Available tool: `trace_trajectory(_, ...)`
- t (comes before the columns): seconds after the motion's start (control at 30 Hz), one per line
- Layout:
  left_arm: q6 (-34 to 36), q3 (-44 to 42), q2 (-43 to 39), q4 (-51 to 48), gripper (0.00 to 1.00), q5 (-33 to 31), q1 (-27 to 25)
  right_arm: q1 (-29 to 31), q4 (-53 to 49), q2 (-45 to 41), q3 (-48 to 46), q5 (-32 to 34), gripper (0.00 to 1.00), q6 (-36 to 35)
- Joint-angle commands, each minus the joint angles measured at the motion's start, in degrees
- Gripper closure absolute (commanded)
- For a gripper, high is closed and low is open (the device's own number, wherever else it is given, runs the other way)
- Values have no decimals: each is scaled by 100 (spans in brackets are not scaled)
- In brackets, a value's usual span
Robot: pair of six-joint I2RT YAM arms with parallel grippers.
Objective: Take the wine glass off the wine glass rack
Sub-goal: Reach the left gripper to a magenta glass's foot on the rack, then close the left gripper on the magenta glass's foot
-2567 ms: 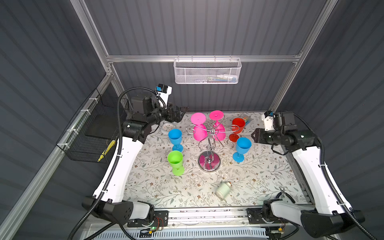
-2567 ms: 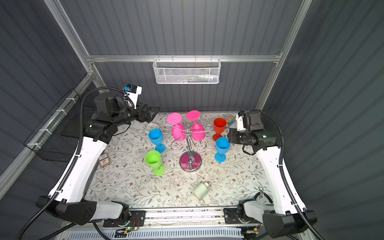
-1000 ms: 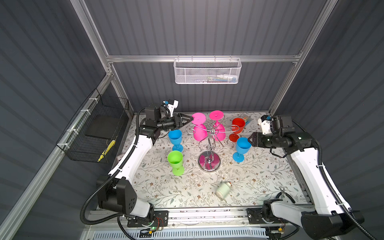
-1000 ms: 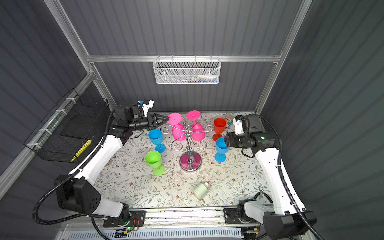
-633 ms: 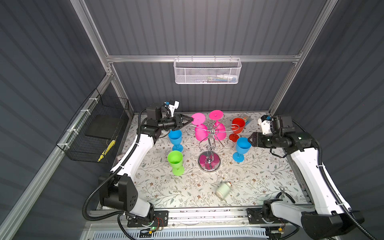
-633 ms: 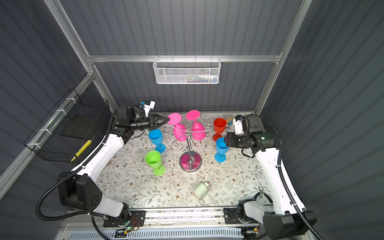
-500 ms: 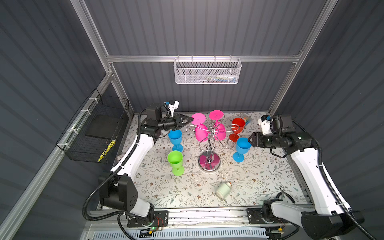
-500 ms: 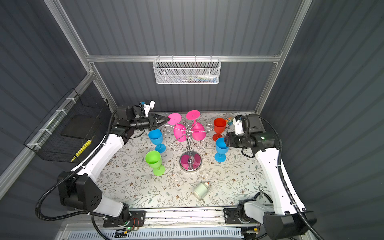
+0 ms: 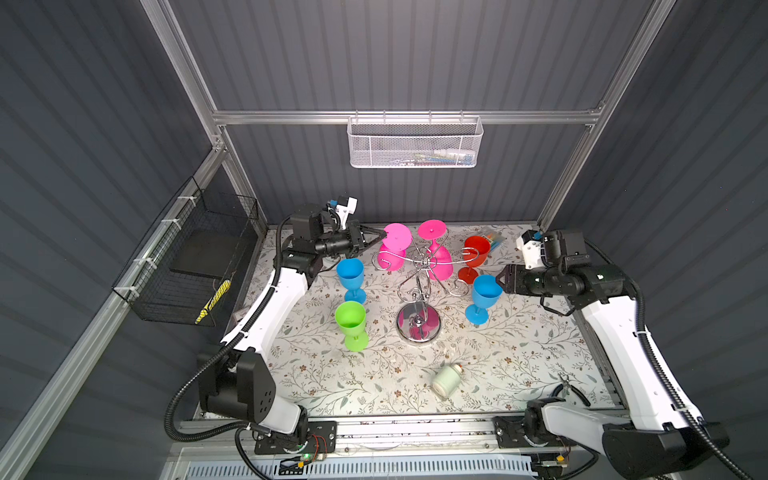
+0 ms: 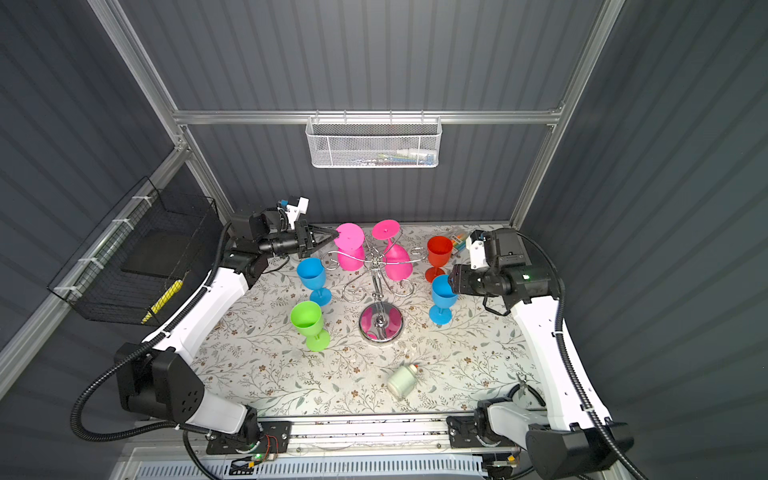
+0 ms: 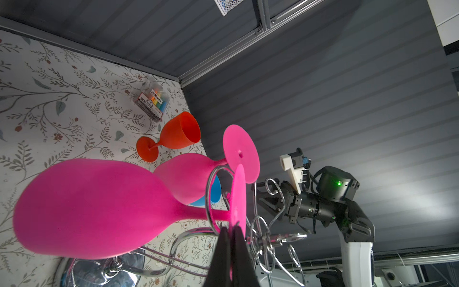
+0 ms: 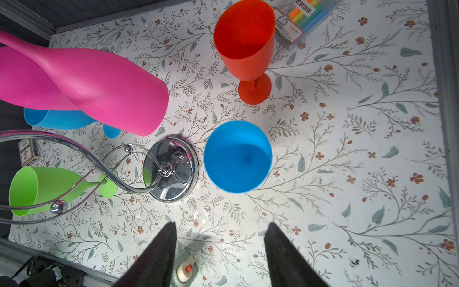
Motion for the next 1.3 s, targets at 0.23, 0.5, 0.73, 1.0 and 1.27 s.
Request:
trace_trajectory(0.23, -1445, -208, -101, 1269, 100, 74, -20, -21, -76, -86, 6, 43, 41, -33)
trace_trajectory(0.5, -2233, -131, -119, 2054, 100, -87, -15, -19, -104, -61, 111, 19, 41, -61)
trace_trajectory(0.73, -2043, 5, -34, 1745, 100, -151, -28, -17, -154, -45, 182, 9, 41, -61)
trace_trajectory(1.0, -1659, 274, 239, 1282, 100, -128, -163, -21, -173, -70, 174, 0, 41, -61)
trace_trajectory(1.27, -1153, 851, 492, 657, 100, -45, -446, -21, -176, -86, 149, -2, 41, -61)
